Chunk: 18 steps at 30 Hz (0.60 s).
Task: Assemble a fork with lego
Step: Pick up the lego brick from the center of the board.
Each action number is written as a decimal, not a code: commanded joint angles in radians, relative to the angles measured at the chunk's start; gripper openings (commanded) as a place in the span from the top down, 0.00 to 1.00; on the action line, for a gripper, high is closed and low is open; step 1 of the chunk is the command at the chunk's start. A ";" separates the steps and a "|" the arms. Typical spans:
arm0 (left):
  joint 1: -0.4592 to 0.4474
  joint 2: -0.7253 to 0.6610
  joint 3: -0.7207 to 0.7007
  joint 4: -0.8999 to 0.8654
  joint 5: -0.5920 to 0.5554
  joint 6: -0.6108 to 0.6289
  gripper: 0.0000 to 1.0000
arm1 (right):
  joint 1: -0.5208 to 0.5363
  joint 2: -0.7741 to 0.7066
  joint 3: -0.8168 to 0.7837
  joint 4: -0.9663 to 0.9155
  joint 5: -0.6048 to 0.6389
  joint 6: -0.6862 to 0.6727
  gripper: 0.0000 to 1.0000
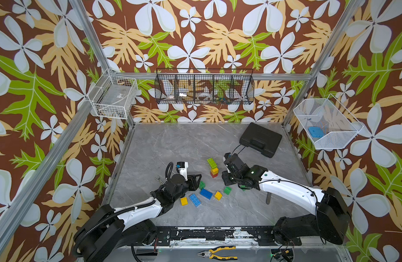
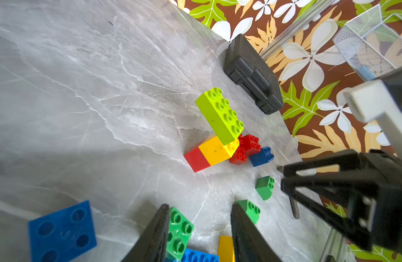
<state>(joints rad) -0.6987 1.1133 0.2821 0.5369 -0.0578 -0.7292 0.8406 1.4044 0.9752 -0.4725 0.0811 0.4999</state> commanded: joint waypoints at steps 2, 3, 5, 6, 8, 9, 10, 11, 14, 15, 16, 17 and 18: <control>0.077 -0.089 -0.073 0.040 0.003 -0.079 0.53 | 0.113 0.048 0.028 0.017 -0.046 -0.219 0.59; 0.109 -0.113 -0.091 0.046 0.028 -0.090 0.53 | 0.122 0.066 0.031 0.026 -0.078 -0.251 0.59; 0.167 -0.152 -0.124 0.050 0.067 -0.105 0.52 | 0.130 0.114 0.050 0.030 -0.128 -0.302 0.57; 0.195 -0.169 -0.136 0.048 0.086 -0.112 0.52 | 0.133 0.139 0.066 0.029 -0.141 -0.328 0.56; 0.237 -0.197 -0.156 0.049 0.114 -0.122 0.52 | 0.133 0.190 0.095 0.024 -0.152 -0.371 0.52; 0.255 -0.204 -0.163 0.051 0.129 -0.127 0.52 | 0.134 0.216 0.111 0.018 -0.155 -0.390 0.50; 0.271 -0.208 -0.170 0.055 0.140 -0.133 0.52 | 0.135 0.237 0.124 0.015 -0.159 -0.404 0.48; 0.278 -0.211 -0.175 0.061 0.146 -0.136 0.52 | 0.135 0.255 0.134 0.012 -0.162 -0.413 0.46; 0.296 -0.192 -0.179 0.077 0.165 -0.145 0.52 | 0.142 0.305 0.155 0.008 -0.172 -0.439 0.45; 0.297 -0.183 -0.179 0.087 0.170 -0.148 0.52 | 0.146 0.321 0.161 0.006 -0.169 -0.447 0.45; 0.297 -0.174 -0.181 0.100 0.175 -0.151 0.52 | 0.149 0.336 0.167 0.007 -0.161 -0.452 0.44; 0.297 -0.166 -0.181 0.108 0.180 -0.153 0.52 | 0.152 0.348 0.170 0.009 -0.159 -0.455 0.44; 0.296 -0.159 -0.178 0.114 0.185 -0.151 0.52 | 0.152 0.360 0.173 0.011 -0.162 -0.458 0.44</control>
<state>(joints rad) -0.4057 0.9413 0.1036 0.5919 0.0921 -0.8669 0.9890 1.7428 1.1389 -0.4503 -0.0772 0.0799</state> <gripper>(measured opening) 0.484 0.557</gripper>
